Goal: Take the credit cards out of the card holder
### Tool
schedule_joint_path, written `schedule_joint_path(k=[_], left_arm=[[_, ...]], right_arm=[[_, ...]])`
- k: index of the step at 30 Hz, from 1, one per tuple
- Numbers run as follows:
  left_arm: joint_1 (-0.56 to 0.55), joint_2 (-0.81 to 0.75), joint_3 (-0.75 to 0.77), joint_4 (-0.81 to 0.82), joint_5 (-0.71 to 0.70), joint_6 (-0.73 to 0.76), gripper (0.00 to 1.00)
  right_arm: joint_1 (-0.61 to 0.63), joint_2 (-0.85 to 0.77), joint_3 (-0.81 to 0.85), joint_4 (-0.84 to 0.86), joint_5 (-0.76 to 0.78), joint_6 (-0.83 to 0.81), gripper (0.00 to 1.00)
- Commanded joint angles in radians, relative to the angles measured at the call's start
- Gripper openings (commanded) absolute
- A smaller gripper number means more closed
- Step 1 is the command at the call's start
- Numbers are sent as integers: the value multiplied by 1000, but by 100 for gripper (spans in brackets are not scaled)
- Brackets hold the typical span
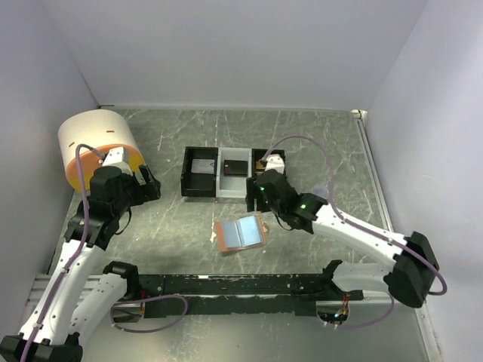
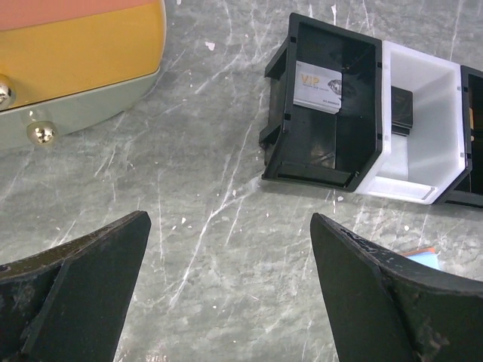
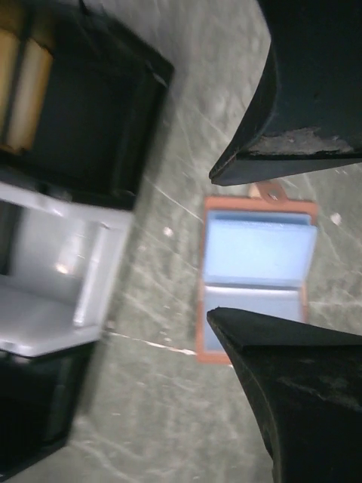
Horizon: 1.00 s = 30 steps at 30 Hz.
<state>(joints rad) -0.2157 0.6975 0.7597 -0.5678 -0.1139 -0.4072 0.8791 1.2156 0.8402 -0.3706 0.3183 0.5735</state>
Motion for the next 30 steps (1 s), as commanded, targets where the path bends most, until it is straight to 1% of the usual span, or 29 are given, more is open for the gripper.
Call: schedule_joint_path(k=[1, 3, 6, 8, 9, 10, 13, 16, 17, 18, 20, 22, 24, 26, 28, 30], left_arm=[[7, -15, -5, 47, 16, 10, 100], [7, -14, 10, 31, -6, 1, 100], [7, -30, 12, 30, -52, -3, 100], [7, -47, 13, 31, -74, -7, 100], [7, -55, 14, 36, -82, -7, 100], [8, -61, 27, 27, -75, -6, 100], [7, -33, 136, -34, -68, 21, 100], [7, 15, 278, -91, -87, 44, 100], [7, 31, 315, -116, -91, 73, 100], [7, 45, 347, -135, -96, 89, 100], [7, 63, 390, -168, -98, 103, 100], [7, 68, 413, -195, -101, 96, 100], [7, 55, 405, -200, -97, 77, 100], [7, 37, 384, -199, -98, 66, 100], [7, 19, 370, -200, -106, 21, 100], [7, 7, 360, -188, -107, 20, 100]], right_arm=[[-84, -117, -3, 72, 175, -106, 70], [-195, -174, -48, 143, 112, -145, 73], [-426, -253, -102, 215, -68, -187, 80], [-509, -298, -102, 217, -102, -212, 90], [-517, -321, -80, 187, -61, -222, 98], [-517, -343, -50, 141, -15, -224, 100], [-516, -415, 10, 107, 54, -278, 100], [-517, -452, 72, 88, 30, -325, 100], [-517, -459, 86, 89, 23, -333, 100], [-517, -464, 103, 88, 24, -336, 100], [-517, -469, 139, 63, 74, -296, 100], [-517, -475, 154, 53, 108, -274, 100], [-517, -470, 154, 45, 97, -271, 100], [-517, -454, 180, 27, 21, -322, 100], [-517, -429, 215, -15, -15, -316, 100], [-517, -413, 237, -32, -64, -337, 100]])
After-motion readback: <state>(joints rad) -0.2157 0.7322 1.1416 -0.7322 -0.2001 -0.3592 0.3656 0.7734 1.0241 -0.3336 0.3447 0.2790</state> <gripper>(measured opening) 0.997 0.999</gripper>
